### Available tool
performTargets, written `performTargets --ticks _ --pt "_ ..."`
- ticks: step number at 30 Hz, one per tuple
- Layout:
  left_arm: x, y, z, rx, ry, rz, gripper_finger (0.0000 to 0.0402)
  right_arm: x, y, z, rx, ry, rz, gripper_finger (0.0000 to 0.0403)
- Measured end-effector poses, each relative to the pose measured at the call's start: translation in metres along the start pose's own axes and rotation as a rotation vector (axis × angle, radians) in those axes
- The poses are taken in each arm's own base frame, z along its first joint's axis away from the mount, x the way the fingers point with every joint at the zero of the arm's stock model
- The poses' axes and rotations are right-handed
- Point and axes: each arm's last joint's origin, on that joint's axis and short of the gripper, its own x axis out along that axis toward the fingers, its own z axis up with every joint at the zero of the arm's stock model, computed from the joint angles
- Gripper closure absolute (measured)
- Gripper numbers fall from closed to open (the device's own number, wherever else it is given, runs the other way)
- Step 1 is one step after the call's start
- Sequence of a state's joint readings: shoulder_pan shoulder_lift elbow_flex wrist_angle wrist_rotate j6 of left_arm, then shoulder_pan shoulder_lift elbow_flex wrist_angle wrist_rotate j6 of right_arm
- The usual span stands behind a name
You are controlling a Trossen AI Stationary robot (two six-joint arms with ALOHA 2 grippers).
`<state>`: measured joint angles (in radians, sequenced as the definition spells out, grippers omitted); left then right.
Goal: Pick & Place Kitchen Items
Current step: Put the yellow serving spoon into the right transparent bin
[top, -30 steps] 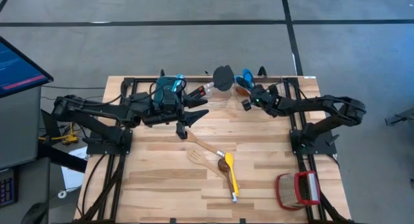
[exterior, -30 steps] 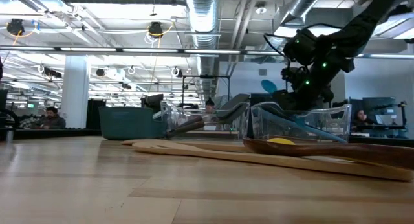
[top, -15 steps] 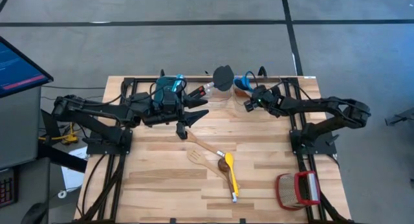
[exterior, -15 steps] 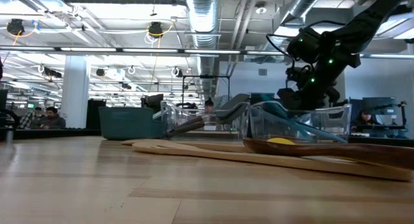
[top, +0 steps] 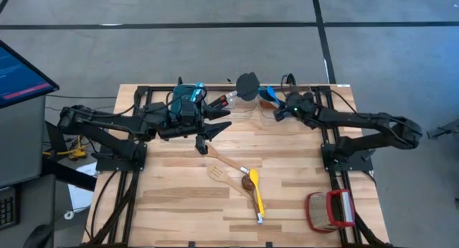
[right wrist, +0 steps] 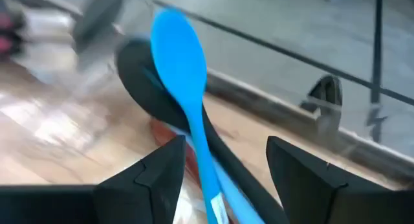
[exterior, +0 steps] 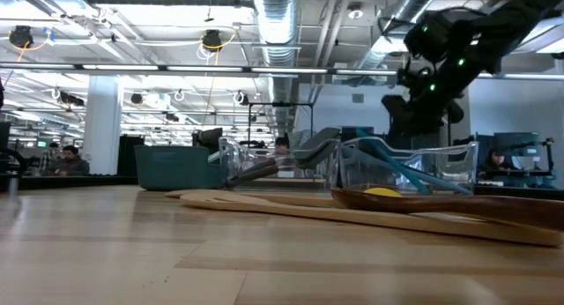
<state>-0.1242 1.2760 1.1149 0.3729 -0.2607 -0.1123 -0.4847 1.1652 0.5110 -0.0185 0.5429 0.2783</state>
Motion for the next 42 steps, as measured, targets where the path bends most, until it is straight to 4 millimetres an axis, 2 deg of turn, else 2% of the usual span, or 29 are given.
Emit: performTargets --ticks 10,15,21,27,35,42 --pt "0.0 0.0 0.0 0.0 0.0 0.0 0.0243 -0.05 -0.018 0.033 0.175 -0.245 0.218 0.0216" --pt "0.0 0.0 0.0 0.0 0.0 0.0 0.0243 -0.077 -0.024 0.05 0.328 -0.39 0.475 0.0227" --pt "0.0 -0.001 0.0 0.0 0.001 -0.003 0.0243 -0.099 -0.025 0.062 0.548 -0.434 0.807 0.0249" --pt "0.0 -0.002 0.0 -0.001 0.002 -0.007 0.0243 -0.118 -0.014 0.067 0.489 -0.476 1.074 0.0291" --pt "0.0 -0.002 -0.001 -0.001 0.005 -0.006 0.0243 -0.137 0.001 0.065 0.437 -0.473 1.215 0.0356" --pt "0.0 -0.002 -0.001 0.0 0.008 -0.005 0.0243 -0.167 0.006 0.084 0.312 -0.491 1.277 0.04"
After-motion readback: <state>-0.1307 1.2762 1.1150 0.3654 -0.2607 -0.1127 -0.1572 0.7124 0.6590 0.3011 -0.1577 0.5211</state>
